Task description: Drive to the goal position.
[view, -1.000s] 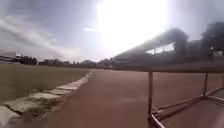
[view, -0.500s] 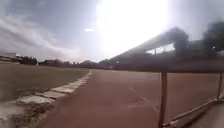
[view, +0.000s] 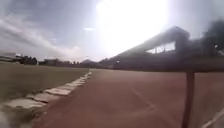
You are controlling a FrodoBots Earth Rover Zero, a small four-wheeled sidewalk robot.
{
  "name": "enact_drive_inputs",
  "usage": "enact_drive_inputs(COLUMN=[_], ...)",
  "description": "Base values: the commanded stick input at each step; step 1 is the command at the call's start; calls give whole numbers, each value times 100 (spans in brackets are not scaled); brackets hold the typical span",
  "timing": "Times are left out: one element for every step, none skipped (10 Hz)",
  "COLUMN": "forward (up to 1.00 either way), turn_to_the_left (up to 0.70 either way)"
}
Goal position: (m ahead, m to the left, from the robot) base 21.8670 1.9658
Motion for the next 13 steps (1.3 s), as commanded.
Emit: enact_drive_inputs(forward=[70, 70, 70, 70, 70, 70, 70, 70, 70, 70, 70, 70, 70], turn_to_the_left=[0, 0, 0, 0, 0, 0, 0, 0, 0, 0, 10, 26, 35])
